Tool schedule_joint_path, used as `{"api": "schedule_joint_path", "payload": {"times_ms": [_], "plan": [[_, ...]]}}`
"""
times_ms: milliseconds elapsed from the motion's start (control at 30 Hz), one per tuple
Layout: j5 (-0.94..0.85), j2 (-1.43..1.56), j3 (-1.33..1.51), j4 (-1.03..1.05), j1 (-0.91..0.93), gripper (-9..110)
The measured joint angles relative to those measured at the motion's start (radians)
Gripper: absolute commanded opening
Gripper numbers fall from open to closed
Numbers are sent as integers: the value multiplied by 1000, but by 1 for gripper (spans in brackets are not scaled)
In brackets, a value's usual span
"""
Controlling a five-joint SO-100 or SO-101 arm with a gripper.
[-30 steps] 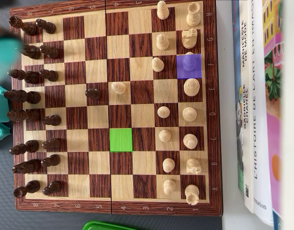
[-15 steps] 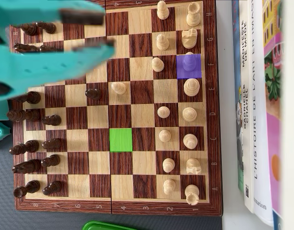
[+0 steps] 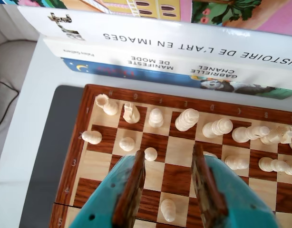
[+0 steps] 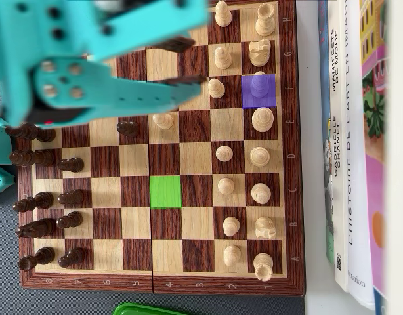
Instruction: Play chess
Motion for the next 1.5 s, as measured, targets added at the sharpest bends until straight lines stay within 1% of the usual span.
{"api": "schedule_joint_path", "payload": {"times_ms": [267, 467, 933, 1333, 1500], "plan": [[0, -239, -216, 67, -21, 15], [0, -353, -311, 115, -21, 15], [0, -502, -413, 123, -15, 15], [0, -583, -425, 123, -2, 15], [0, -640, -491, 123, -2, 15]]}}
